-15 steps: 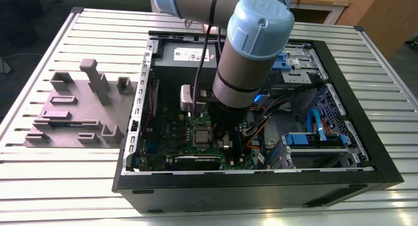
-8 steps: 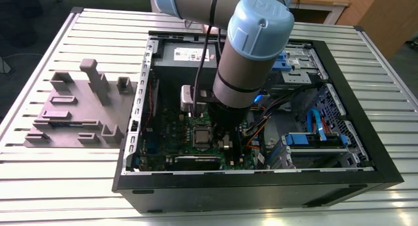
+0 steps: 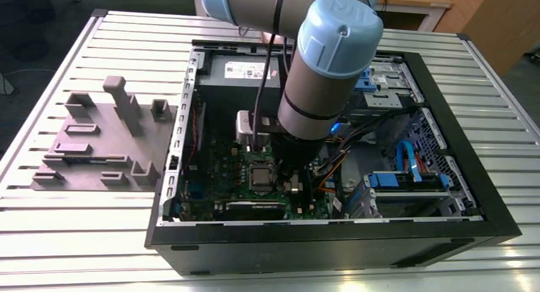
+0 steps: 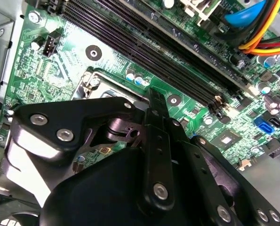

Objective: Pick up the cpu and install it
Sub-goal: 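Install the first cpu locking lever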

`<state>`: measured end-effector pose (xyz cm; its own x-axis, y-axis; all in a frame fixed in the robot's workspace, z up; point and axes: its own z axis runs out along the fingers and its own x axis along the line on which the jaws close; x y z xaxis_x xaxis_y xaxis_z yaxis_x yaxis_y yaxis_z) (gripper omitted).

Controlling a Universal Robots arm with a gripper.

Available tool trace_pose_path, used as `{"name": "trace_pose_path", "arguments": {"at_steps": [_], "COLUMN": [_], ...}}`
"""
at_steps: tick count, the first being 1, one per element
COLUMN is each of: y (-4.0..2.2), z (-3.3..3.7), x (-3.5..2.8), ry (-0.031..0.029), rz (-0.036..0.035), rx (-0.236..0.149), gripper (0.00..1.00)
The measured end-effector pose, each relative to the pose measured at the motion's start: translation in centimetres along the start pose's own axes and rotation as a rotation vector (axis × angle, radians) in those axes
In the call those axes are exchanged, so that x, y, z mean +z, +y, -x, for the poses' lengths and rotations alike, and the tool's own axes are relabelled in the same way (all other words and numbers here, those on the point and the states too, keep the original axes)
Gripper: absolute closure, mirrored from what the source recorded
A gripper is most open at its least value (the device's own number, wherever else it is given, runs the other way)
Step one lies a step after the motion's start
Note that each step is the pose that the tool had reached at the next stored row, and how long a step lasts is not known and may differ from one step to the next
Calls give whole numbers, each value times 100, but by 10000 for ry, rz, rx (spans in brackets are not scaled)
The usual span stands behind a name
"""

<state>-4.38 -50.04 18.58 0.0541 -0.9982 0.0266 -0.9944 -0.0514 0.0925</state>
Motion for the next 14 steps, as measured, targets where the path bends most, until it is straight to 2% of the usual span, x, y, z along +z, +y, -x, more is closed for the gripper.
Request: {"name": "trace_pose_path", "arguments": {"at_steps": [3,4,9,14], "y": [-22,-33,-34,-30], "z": [-1,0,-1,0], "x": [4,15,22,-23], "ry": [10,-2,-8,-29], "rz": [2,-12,-6,-11], "rx": [-19,-33,-40,-40], "gripper": [90,90,90,90]}}
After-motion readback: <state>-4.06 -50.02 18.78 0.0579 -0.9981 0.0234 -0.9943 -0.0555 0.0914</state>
